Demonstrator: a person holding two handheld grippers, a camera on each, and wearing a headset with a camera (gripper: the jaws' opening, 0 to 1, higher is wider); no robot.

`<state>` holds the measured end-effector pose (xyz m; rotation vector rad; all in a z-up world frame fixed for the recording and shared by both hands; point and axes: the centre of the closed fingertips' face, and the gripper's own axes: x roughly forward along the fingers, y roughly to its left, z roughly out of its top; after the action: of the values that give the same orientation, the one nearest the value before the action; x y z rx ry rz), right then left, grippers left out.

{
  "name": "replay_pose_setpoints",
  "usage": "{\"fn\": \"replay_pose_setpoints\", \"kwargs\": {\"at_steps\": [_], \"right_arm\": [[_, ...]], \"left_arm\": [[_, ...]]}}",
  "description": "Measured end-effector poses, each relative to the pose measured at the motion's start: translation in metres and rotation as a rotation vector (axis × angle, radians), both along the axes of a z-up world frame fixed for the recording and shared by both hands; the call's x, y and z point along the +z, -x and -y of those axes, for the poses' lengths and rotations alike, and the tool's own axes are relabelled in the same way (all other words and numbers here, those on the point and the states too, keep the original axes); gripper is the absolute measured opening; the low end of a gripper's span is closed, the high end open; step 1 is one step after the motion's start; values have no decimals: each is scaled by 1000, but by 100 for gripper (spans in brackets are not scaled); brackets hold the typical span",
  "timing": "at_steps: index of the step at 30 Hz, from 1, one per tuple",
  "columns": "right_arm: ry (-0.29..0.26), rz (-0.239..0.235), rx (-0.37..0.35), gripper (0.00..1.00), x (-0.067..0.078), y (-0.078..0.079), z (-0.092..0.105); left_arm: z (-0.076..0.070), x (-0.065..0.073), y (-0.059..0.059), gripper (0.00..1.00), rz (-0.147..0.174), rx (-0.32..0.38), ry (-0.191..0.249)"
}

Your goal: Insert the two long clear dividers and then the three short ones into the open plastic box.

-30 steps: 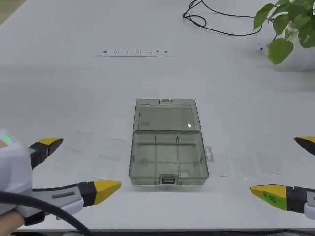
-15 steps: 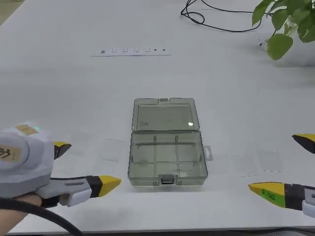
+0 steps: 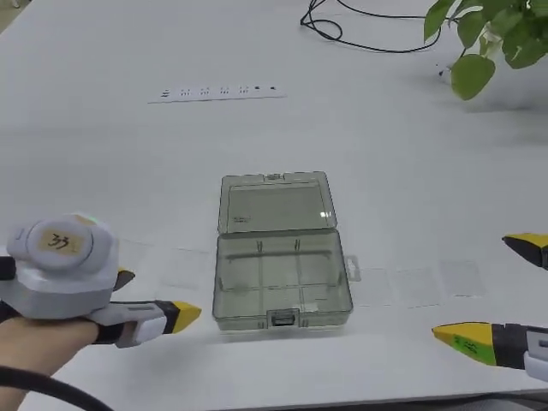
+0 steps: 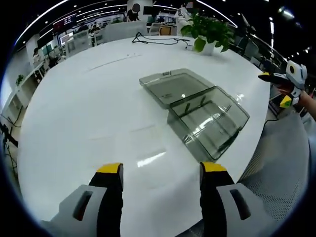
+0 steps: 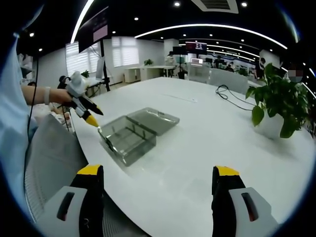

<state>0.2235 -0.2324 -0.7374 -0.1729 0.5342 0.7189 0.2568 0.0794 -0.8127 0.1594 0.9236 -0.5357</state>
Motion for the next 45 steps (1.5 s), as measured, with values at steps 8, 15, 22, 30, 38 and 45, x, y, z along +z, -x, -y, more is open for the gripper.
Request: {"fn": "replay_pose_setpoints", "kwargs": {"at_steps": [8,15,22,30,38,45], "right_arm": [[-8,-16,-7,91,-6,3,2],[-18,-27,-12,91,-9,5,2],[-18,-30,-23,91,-10,6,5],[-21,-38,-31,91,-12,6,6],[-27,-40,-25,91,-12,6,2],[-32,-40,-25,91,-12,7,1]], "left_arm": [[-1,-18,2,44,-56,55,-36],[1,-28,-2,43,-87,82,-62],[4,-33,-3,43,-101,81,-94],[-1,-34,-8,44,-81,82,-146],[-6,-32,-11,39,-83,84,-149],[-10,-32,-10,36,-98,66,-157]]}}
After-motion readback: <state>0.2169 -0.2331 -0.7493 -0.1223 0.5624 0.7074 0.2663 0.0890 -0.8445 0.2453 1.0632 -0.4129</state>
